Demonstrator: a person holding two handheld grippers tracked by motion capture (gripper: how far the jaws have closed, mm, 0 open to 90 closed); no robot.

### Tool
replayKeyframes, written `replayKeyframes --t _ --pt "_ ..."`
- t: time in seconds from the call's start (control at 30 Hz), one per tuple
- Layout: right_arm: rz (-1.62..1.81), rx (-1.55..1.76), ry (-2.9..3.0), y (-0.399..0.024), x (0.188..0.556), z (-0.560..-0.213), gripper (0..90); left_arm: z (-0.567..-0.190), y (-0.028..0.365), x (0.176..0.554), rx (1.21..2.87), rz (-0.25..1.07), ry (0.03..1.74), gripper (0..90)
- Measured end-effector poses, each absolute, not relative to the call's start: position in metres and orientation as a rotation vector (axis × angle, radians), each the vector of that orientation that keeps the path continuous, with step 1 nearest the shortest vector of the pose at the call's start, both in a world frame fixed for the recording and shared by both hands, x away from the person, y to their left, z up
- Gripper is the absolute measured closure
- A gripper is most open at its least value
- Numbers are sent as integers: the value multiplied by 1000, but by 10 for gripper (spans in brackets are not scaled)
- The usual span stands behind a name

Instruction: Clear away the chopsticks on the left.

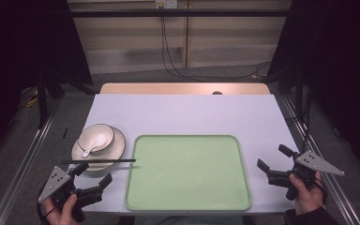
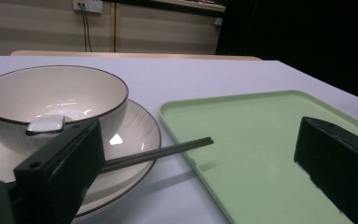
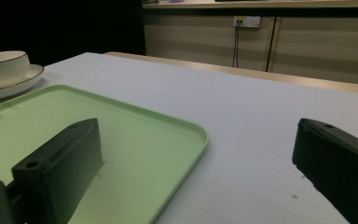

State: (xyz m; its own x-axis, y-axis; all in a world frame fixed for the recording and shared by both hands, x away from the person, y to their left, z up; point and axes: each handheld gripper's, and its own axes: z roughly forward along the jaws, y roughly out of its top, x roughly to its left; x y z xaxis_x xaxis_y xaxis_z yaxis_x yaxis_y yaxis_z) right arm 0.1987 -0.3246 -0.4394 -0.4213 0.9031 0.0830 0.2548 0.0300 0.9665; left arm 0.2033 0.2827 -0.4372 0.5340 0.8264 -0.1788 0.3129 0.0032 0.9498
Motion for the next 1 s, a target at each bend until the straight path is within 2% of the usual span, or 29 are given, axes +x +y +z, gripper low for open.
replayKeyframes --t 0.5,0.57,0.63,0.77,0.87,0.93,1.0 --pt "1412 1145 1765 -324 199 -440 18 -433 292 208 1596 523 971 14" --pt "1416 1134 1769 -323 199 -439 16 -432 296 209 1638 488 929 13" --pt "1417 1129 1772 -321 199 -440 16 -431 299 210 1688 515 891 16" --pt "1422 1121 1782 -320 200 -440 17 -429 302 211 1696 512 876 18" --pt "1420 1132 1766 -320 201 -440 18 -426 308 211 1710 525 870 29" --pt "1418 1127 1768 -320 200 -440 18 -423 314 213 1730 494 850 81" --pt "1422 1123 1776 -320 200 -440 18 -422 318 213 1743 522 858 76"
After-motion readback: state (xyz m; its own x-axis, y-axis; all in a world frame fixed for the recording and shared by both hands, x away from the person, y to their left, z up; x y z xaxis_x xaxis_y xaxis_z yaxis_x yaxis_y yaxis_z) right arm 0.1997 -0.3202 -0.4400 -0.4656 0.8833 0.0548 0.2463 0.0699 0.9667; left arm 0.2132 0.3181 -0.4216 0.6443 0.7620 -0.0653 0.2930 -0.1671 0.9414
